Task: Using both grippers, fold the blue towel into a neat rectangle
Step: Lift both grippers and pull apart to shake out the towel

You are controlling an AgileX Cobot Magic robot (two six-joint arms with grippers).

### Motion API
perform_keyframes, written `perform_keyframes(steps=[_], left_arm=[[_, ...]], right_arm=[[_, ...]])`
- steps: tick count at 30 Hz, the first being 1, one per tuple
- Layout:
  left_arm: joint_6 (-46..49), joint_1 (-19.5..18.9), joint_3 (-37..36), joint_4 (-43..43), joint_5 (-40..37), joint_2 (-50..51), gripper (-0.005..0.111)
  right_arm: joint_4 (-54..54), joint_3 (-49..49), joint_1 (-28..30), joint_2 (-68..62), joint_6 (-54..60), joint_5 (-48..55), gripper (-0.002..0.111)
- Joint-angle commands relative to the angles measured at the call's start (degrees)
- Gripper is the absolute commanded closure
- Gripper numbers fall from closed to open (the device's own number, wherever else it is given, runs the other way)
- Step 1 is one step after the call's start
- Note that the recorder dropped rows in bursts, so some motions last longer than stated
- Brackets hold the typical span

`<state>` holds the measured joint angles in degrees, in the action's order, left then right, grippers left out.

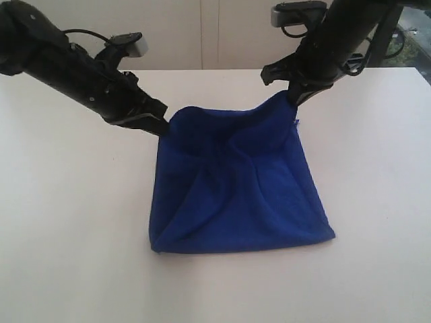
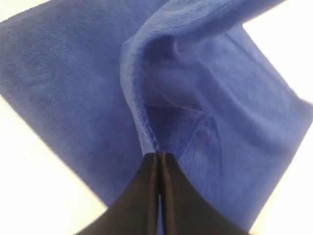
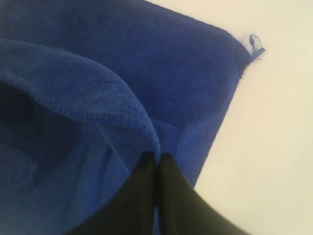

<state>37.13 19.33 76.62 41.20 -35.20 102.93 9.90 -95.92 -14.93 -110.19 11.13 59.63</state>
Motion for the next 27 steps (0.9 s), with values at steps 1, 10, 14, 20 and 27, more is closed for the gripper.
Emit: perform_keyframes(steps=[1, 10, 14, 20, 27], left_arm=[[2.1, 0.0, 0.2, -4.6, -3.1, -4.9, 0.107], [7.8, 0.8, 0.2, -4.6, -14.3, -13.6, 0.107], [8.1, 0.8, 0.2, -4.9, -20.6, -16.7, 0.107], [7.9, 0.8, 0.2, -2.7, -30.3, -20.4, 0.107], [7.9, 0.8, 0.2, 2.8, -34.8, -24.5, 0.107]], right_arm=[[-0.5, 0.0, 0.2, 4.5, 2.1, 4.0, 0.108], [3.2, 1.6, 0.0, 13.4, 5.1, 10.3, 0.108], [3.9, 6.1, 0.0, 18.3, 5.6, 10.3, 0.108], [5.2, 14.4, 0.0, 27.4, 8.2, 10.3, 0.108], [8.5, 20.3, 0.0, 38.3, 10.8, 10.3, 0.108]])
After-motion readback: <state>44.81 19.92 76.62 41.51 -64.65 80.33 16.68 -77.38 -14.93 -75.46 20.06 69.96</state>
